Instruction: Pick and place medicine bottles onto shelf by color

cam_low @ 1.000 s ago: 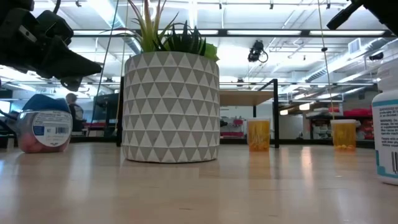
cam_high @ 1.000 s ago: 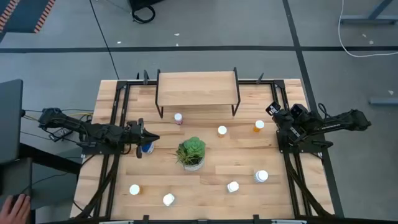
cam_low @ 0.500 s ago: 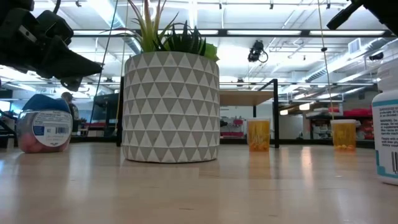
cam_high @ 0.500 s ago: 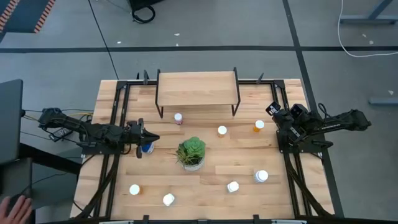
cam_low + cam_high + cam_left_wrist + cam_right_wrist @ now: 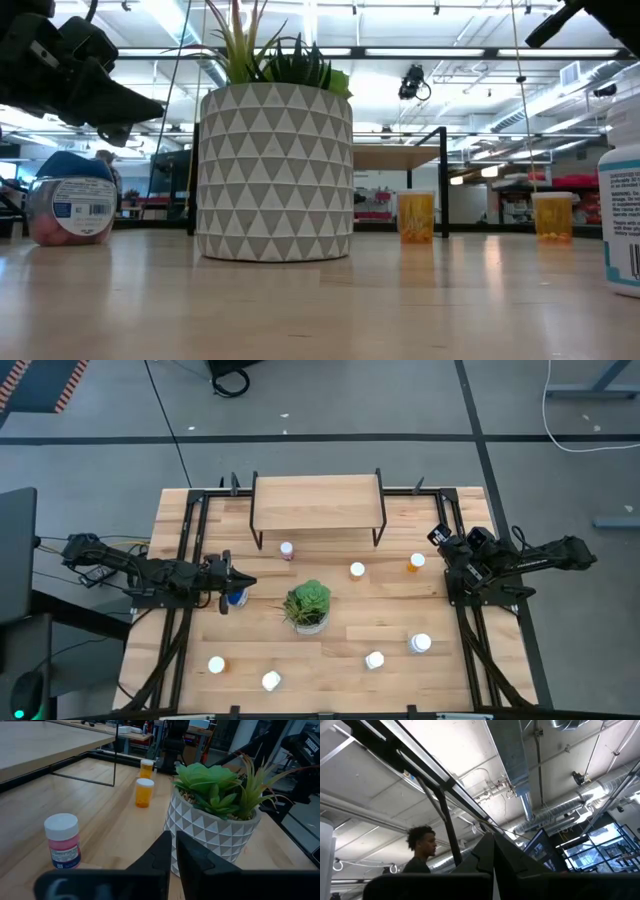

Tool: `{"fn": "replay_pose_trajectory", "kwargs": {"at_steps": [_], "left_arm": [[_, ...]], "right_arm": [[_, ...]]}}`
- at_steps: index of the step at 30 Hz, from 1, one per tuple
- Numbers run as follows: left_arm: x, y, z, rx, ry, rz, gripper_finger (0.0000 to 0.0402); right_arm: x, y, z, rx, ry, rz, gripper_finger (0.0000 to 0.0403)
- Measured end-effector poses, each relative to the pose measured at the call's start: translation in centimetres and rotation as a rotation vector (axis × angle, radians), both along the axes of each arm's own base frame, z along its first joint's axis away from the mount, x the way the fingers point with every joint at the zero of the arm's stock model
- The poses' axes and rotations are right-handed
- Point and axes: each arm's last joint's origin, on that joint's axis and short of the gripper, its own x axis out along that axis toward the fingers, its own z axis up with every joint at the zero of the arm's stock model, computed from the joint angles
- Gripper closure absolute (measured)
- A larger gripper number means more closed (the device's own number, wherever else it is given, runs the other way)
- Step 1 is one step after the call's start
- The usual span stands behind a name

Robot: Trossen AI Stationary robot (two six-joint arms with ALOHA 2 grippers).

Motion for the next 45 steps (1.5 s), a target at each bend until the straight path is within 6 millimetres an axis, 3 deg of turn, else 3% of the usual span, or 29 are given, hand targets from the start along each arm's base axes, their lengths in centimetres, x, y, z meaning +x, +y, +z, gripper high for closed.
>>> {"fn": "replay_pose_trajectory", "kwargs": {"at_steps": [39, 45], "left_arm": [[0.0, 0.0, 0.0, 0.003, 0.000, 0.000, 0.0364], [0.1, 0.1, 1.9, 0.012, -0.185, 0.021, 0.0365]], "right_arm": [[0.0, 0.0, 0.0, 0.000, 0.000, 0.000, 0.0395], [0.0, 0.0, 0.0, 0.000, 0.000, 0.001, 0.0395]]}}
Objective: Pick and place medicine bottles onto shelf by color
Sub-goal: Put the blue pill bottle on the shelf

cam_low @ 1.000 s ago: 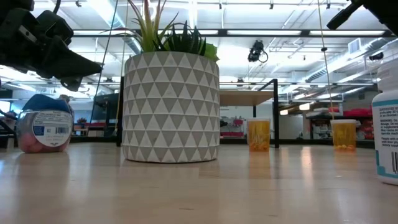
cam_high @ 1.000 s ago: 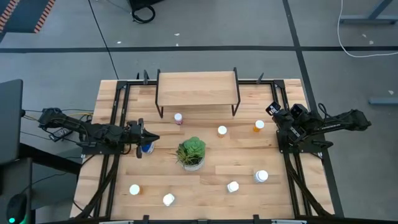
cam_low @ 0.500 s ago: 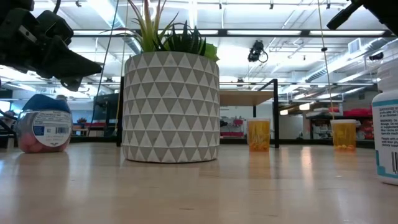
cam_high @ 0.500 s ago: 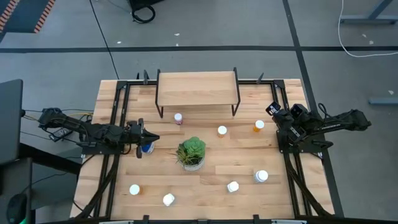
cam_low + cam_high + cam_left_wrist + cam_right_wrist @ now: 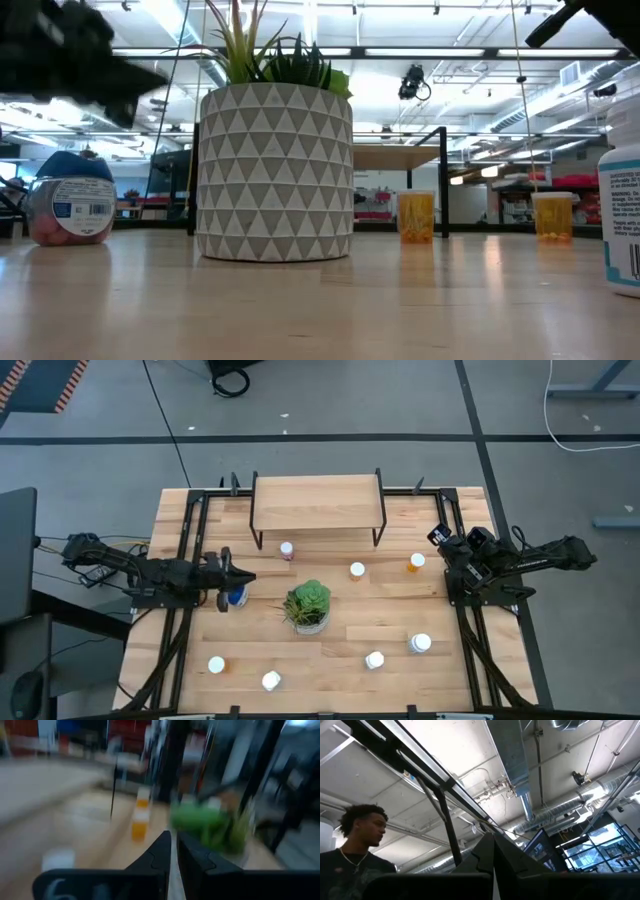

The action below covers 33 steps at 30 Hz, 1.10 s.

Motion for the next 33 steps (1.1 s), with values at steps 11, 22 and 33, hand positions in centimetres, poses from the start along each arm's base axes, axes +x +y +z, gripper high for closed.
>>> {"fn": "replay_pose_trajectory", "kwargs": {"at_steps": [11, 22, 33], "left_arm": [[0.9, 1.1, 12.9, 0.190, -0.223, 0.176, 0.0371], [7.6, 1.9, 17.6, -0.070, 0.249, 0.240, 0.0370], [13.1, 1.7, 21.1, -0.461, 0.164, 0.271, 0.0371]], "right_arm": [[0.0, 0.0, 0.0, -0.122, -0.011, -0.136, 0.0395], [-0.5, -0.4, 3.5, -0.120, -0.087, -0.317, 0.0395], [4.5, -0.7, 7.7, 0.177, 0.664, -0.303, 0.0395]]}}
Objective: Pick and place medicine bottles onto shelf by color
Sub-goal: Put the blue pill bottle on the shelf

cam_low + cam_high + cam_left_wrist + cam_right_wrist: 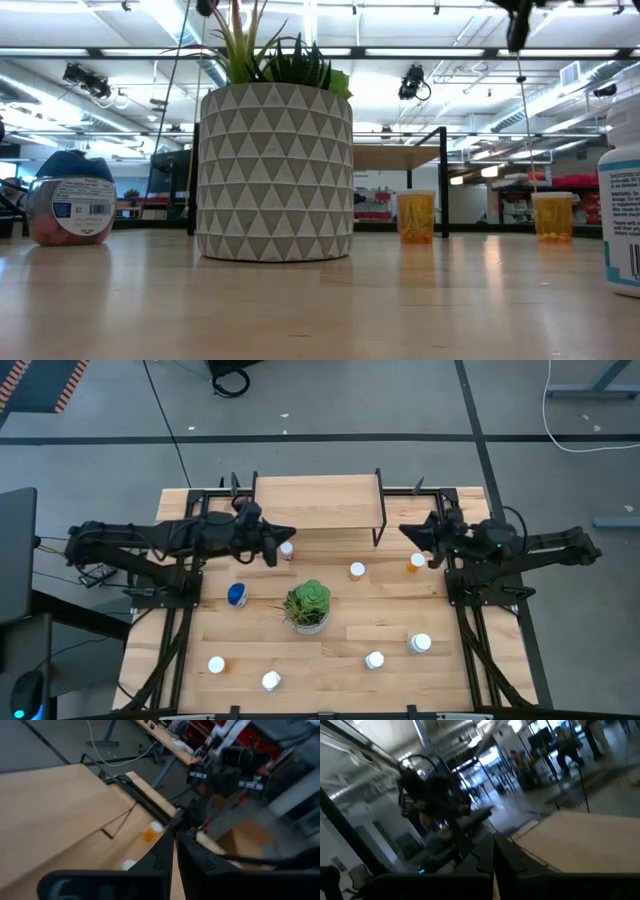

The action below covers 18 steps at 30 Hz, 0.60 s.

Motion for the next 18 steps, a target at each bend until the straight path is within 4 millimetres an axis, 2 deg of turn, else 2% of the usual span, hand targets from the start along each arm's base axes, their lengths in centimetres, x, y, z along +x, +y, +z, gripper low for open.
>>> {"fn": "replay_pose_trajectory", "kwargs": {"at_steps": [5, 8, 11, 15, 18], "left_arm": [[0.8, -0.3, 1.0, -0.098, -0.053, 0.010, 0.0366], [1.1, -0.2, 1.2, -0.094, -0.091, 0.016, 0.0366], [1.1, 0.2, 1.3, -0.112, -0.120, 0.037, 0.0363], [0.5, 0.1, 1.6, -0.065, -0.102, -0.001, 0.0341], [-0.7, -0.1, 1.7, -0.034, -0.041, -0.079, 0.0308]], "right_arm": [[1.5, 0.3, 5.8, -0.002, -0.083, 0.039, 0.0395], [1.9, 0.5, 9.3, -0.056, -0.140, 0.085, 0.0395], [2.7, 0.6, 12.0, -0.125, -0.162, 0.076, 0.0395], [4.1, 0.8, 13.8, -0.141, -0.163, 0.071, 0.0395], [5.6, 0.9, 13.5, -0.168, -0.098, 0.070, 0.0395]]}}
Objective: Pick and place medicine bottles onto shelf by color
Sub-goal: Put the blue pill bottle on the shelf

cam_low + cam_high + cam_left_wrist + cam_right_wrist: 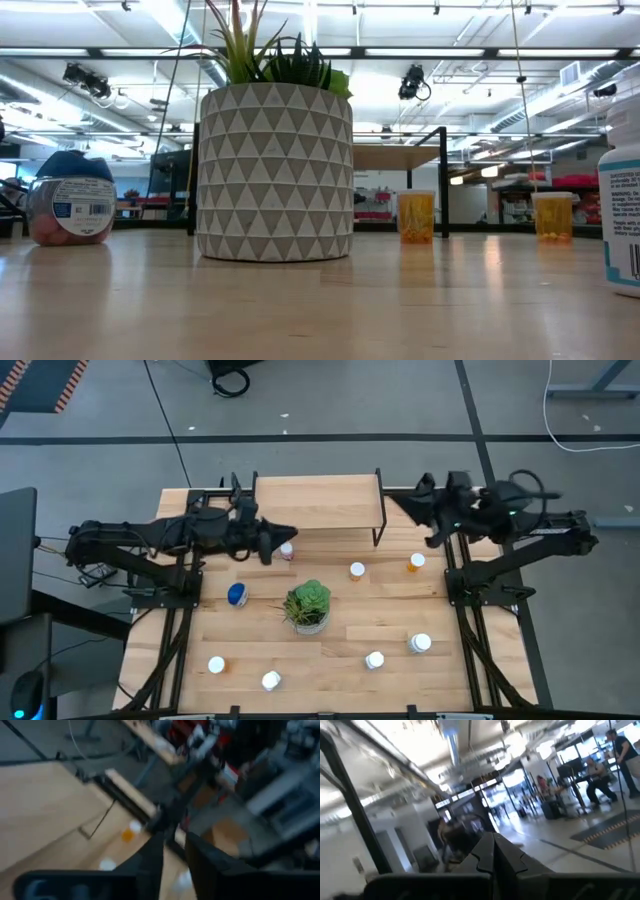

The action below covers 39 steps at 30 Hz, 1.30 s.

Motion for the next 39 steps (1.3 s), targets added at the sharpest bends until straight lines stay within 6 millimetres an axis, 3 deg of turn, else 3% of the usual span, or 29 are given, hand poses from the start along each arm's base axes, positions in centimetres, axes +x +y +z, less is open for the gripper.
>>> {"fn": "replay_pose_trajectory", "kwargs": {"at_steps": [7, 11, 18, 23, 28, 32, 39], "left_arm": [[-3.6, -0.5, -1.6, -0.056, 0.276, -0.159, 0.0198], [-5.7, -0.5, -3.1, -0.127, 0.489, -0.182, 0.0155], [-7.9, -0.6, -5.1, -0.205, 0.792, -0.160, 0.0144], [-8.7, -0.3, -6.0, -0.203, 0.941, -0.056, 0.0162], [-7.7, -0.3, -6.2, -0.161, 0.924, -0.046, 0.0183], [-6.9, -0.3, -6.5, -0.172, 0.931, -0.020, 0.0184], [-5.2, -0.6, -9.2, -0.236, 1.204, 0.032, 0.0109]], "right_arm": [[3.7, 0.4, -2.8, 0.048, 0.168, 0.027, 0.0395], [5.3, 0.5, -4.6, 0.071, 0.287, 0.074, 0.0395], [6.6, 0.3, -10.1, 0.316, 0.722, 0.088, 0.0392], [6.8, 0.7, -12.3, 0.360, 0.933, 0.171, 0.0353], [6.4, 0.4, -12.9, 0.307, 1.012, 0.128, 0.0337], [5.0, -0.1, -13.5, 0.278, 1.147, 0.121, 0.0326], [3.0, -0.8, -14.6, 0.206, 1.382, 0.056, 0.0221]]}}
